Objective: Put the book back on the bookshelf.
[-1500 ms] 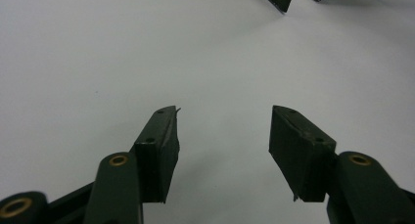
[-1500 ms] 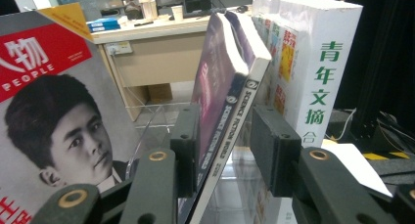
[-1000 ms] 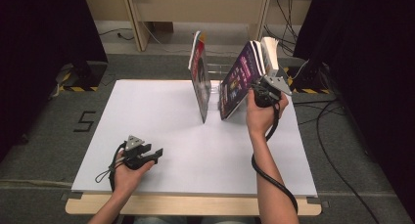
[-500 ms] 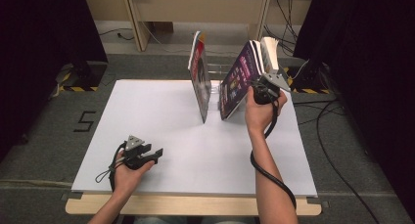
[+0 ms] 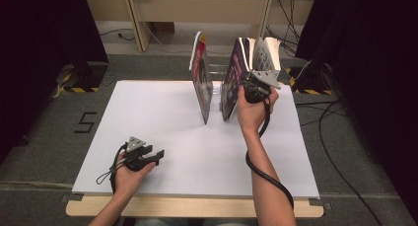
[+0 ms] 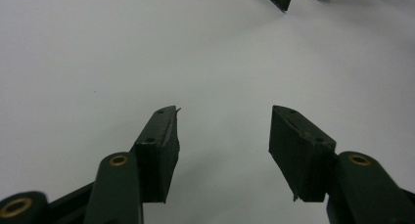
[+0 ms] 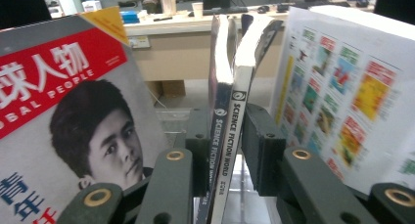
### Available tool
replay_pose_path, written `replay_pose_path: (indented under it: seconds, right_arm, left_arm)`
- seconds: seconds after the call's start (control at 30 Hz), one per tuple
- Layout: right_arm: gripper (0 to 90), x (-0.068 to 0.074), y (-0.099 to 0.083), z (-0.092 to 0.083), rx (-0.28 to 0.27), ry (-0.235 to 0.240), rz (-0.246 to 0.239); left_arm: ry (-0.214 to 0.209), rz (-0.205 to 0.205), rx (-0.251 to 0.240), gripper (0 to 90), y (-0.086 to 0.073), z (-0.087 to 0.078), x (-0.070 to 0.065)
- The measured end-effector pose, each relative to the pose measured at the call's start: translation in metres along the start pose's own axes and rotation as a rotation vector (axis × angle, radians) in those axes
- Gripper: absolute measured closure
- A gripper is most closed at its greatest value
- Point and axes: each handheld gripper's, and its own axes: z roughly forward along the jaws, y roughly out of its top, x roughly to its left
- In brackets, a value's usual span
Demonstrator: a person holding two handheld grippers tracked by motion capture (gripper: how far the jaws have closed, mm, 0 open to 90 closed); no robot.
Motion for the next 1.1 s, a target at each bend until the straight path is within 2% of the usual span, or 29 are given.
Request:
replay_pose_path:
  seconds: [0.27, 0.53, 0.63, 0.87, 1.1]
  right_arm:
    - [75.4, 0.019, 0.001, 0.002, -0.006, 0.043, -0.072]
    - [74.6, 0.030, -0.001, 0.002, -0.015, 0.072, -0.101]
    - [73.4, 0.036, -0.001, 0.001, -0.013, 0.086, -0.127]
    - [72.1, 0.045, -0.006, 0.003, 0.001, 0.113, -0.147]
    - [71.9, 0.047, -0.010, 0.003, 0.013, 0.130, -0.149]
  left_arm:
    - [-0.002, 0.001, 0.000, 43.7, 0.000, 0.000, 0.000]
    - [-0.002, 0.000, 0.001, 43.6, 0.000, 0.000, 0.000]
    - [-0.004, 0.002, 0.002, 43.6, 0.000, 0.001, -0.001]
    - [-0.003, 0.000, 0.001, 43.6, 0.000, 0.000, 0.000]
    - [-0.003, 0.001, 0.000, 43.6, 0.000, 0.000, 0.000]
